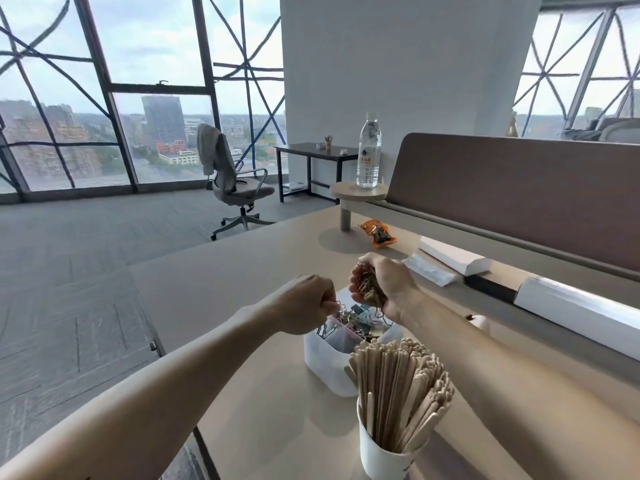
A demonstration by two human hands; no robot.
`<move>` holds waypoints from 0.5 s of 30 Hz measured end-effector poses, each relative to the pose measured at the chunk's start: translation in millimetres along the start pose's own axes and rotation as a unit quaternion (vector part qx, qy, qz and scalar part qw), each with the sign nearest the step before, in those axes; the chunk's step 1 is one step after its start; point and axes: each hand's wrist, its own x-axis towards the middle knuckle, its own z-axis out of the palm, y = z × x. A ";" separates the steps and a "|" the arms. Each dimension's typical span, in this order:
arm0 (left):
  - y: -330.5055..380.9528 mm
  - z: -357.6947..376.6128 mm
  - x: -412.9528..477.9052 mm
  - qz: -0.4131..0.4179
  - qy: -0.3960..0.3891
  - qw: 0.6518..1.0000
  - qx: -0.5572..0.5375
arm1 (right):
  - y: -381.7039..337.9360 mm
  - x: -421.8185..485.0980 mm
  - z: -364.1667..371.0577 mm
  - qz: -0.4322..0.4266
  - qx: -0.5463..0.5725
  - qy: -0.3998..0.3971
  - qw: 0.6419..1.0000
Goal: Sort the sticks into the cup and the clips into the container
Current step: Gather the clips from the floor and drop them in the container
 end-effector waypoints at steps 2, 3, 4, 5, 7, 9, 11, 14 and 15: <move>-2.0 0.8 -2.4 0.004 -0.002 1.000 0.012 | -0.1 -2.8 1.2 -0.015 -0.030 -0.005 0.999; -3.3 0.7 -3.2 0.006 -0.002 1.000 0.018 | -0.7 -4.1 1.5 -0.023 -0.044 -0.011 0.999; -4.4 1.0 -4.3 0.008 -0.004 1.000 0.025 | -1.0 -6.7 1.9 -0.033 -0.060 -0.017 0.997; -5.5 1.4 -5.5 0.009 -0.007 0.999 0.032 | -0.6 -7.2 1.5 -0.048 -0.087 -0.020 0.995; -7.1 1.6 -8.3 0.013 -0.009 0.999 0.044 | -1.0 -8.9 -0.3 -0.091 -0.188 -0.012 0.978; -8.5 1.3 -10.3 0.020 0.001 0.999 0.046 | -3.8 -11.2 -3.2 -0.122 -0.278 -0.015 0.953; -9.9 0.4 -11.0 0.026 0.015 0.999 0.045 | -5.9 -13.4 -6.0 -0.127 -0.314 -0.038 0.940; -11.1 -0.3 -10.3 0.029 0.040 0.998 0.037 | -5.9 -17.0 -9.8 -0.129 -0.331 -0.076 0.932; -11.2 -0.2 -10.6 0.030 0.046 0.998 0.030 | -6.0 -17.8 -11.2 -0.131 -0.339 -0.085 0.928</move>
